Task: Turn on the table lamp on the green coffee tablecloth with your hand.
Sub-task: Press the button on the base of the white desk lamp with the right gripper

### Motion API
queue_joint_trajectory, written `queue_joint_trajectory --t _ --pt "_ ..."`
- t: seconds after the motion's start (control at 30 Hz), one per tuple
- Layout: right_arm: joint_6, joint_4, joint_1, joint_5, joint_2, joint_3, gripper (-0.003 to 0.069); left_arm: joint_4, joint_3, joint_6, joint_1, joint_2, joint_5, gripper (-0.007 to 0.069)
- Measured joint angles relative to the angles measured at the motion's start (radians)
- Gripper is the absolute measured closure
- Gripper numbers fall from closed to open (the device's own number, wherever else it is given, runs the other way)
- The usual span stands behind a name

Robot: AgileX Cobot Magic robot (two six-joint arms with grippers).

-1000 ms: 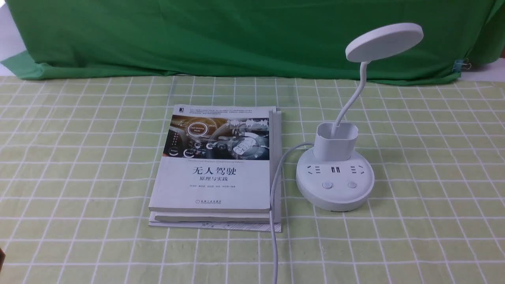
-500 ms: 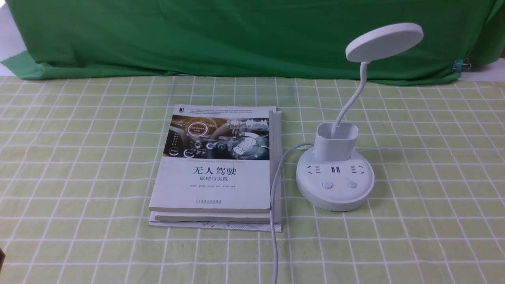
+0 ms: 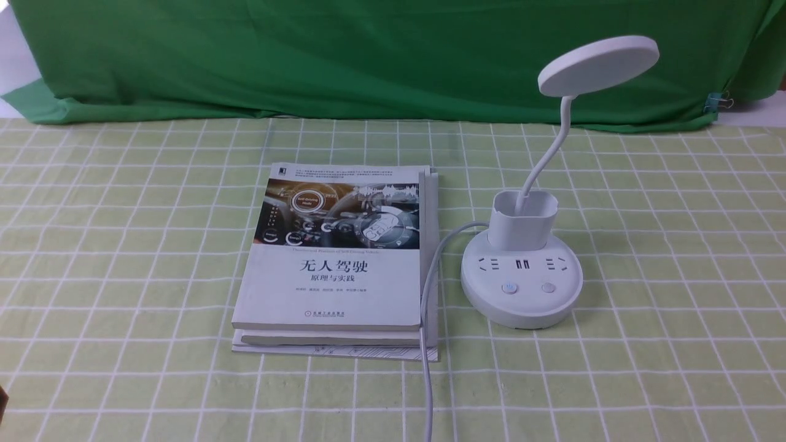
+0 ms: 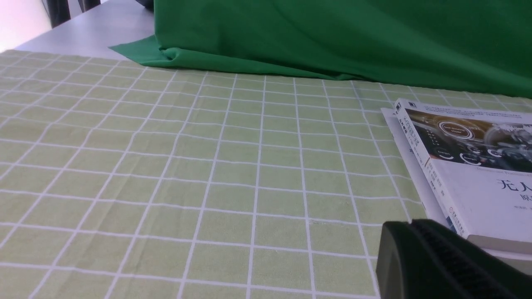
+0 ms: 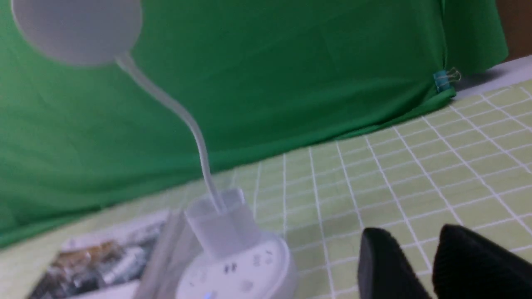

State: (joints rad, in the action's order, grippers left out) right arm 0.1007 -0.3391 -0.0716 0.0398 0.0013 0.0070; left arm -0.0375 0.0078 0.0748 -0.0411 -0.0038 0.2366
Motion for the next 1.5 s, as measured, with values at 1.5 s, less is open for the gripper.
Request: queue_joint_trajectory --t 1.5 --pt "-0.357 0.101 -0.253 0.651 1.588 -1.051 0.0627 0.000 0.000 0.000 0.000 0.000 0.000 0.0622"
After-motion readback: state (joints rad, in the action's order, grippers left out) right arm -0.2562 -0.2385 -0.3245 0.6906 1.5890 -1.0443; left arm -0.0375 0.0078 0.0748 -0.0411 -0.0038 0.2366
